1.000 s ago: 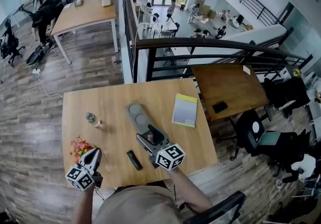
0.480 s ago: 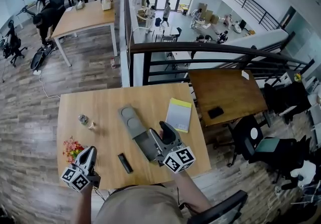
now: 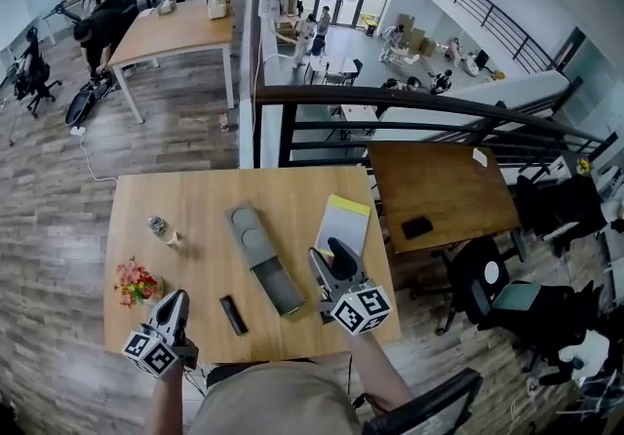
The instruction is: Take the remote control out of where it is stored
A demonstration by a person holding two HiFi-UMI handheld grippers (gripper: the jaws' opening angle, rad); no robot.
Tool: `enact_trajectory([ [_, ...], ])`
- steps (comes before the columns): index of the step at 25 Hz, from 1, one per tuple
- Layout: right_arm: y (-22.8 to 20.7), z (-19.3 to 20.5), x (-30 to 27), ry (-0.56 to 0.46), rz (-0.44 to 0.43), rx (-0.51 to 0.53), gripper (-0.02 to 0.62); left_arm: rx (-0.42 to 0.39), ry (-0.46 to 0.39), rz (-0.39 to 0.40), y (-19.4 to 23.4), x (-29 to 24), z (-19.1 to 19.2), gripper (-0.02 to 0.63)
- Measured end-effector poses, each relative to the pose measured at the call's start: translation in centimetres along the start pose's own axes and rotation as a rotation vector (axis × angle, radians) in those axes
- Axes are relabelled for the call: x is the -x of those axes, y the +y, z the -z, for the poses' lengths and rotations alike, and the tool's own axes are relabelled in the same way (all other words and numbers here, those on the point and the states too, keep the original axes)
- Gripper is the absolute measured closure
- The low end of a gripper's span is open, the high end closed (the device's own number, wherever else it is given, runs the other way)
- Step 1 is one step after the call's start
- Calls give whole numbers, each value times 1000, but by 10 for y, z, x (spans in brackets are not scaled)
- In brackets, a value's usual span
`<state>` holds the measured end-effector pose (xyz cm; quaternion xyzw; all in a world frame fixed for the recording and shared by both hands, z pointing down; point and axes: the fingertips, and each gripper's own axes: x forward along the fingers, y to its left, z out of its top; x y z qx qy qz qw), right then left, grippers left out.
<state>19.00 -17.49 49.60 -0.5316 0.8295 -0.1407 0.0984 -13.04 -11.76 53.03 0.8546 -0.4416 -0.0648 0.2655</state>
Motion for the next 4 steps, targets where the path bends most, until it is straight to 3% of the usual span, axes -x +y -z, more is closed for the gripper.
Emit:
enact_trajectory([
  [4,9,1,-1,13,-14,9,364,3,-9,-17,2,11,3,609],
])
